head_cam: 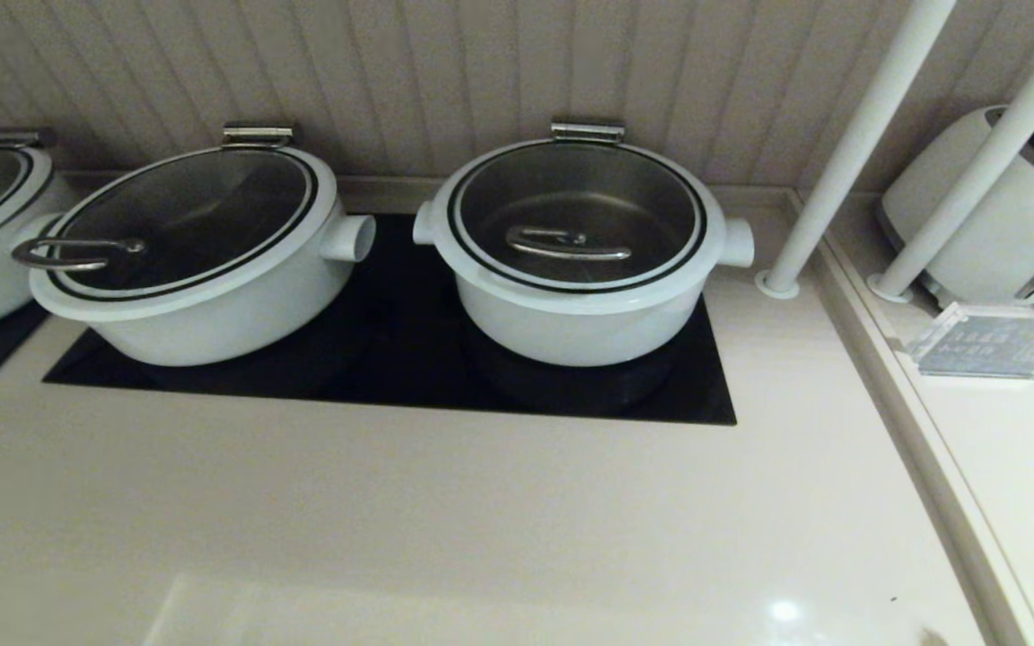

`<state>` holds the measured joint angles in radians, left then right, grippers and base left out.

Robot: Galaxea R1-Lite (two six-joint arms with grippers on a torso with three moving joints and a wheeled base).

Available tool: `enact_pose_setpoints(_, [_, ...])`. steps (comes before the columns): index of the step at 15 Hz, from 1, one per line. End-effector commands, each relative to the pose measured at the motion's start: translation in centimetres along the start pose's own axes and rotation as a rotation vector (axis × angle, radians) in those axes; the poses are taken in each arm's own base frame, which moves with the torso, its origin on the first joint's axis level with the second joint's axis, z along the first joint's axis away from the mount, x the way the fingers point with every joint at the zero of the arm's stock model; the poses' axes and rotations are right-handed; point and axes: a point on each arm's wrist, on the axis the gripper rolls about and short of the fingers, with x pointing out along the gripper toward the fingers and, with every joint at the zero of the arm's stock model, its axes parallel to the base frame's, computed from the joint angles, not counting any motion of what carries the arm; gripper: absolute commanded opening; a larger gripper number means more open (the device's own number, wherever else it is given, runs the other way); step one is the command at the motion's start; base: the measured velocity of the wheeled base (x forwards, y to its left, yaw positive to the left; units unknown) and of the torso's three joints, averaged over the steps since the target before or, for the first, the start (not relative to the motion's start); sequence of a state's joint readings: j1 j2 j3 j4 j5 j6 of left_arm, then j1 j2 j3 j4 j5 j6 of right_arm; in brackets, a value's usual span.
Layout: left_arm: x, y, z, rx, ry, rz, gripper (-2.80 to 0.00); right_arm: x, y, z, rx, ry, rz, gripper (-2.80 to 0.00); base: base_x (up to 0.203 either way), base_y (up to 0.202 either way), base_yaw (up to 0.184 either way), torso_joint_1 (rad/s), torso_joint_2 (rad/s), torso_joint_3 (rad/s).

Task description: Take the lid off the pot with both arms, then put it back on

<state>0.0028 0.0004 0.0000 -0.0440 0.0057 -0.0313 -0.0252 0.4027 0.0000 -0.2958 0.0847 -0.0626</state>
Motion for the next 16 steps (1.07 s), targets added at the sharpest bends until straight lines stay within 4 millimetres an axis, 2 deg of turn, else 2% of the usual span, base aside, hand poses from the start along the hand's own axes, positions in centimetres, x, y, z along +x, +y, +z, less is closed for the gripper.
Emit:
enact_pose_setpoints(1, [0.0,0.0,0.0,-0.001,-0.001,0.001,-2.80,-1.4,0.2,-0.7,-0.008,-0.066,-0.001,-2.80,0.000,0.000,0.000,0.000,0.00,0.000])
enact_pose_setpoints(3, [0.0,0.0,0.0,-0.001,-0.001,0.001,-2.80,-3.0,0.3,-2.0,-0.012,-0.112,-0.009,-2.80,0.000,0.000,0.000,0.000,0.00,0.000])
enact_pose_setpoints(5, [0.0,0.0,0.0,-0.001,-0.001,0.001,-2.80,-3.7,0.4,-3.9,-0.001,-0.017,-0.042,-2.80,0.000,0.000,0.000,0.000,0.00,0.000])
enact_pose_setpoints(16, [0.0,0.0,0.0,-0.001,-0.001,0.001,-2.80,-3.8,0.3,-3.5,0.033,-0.068,-0.055,-2.80,0.000,0.000,0.000,0.000,0.00,0.000])
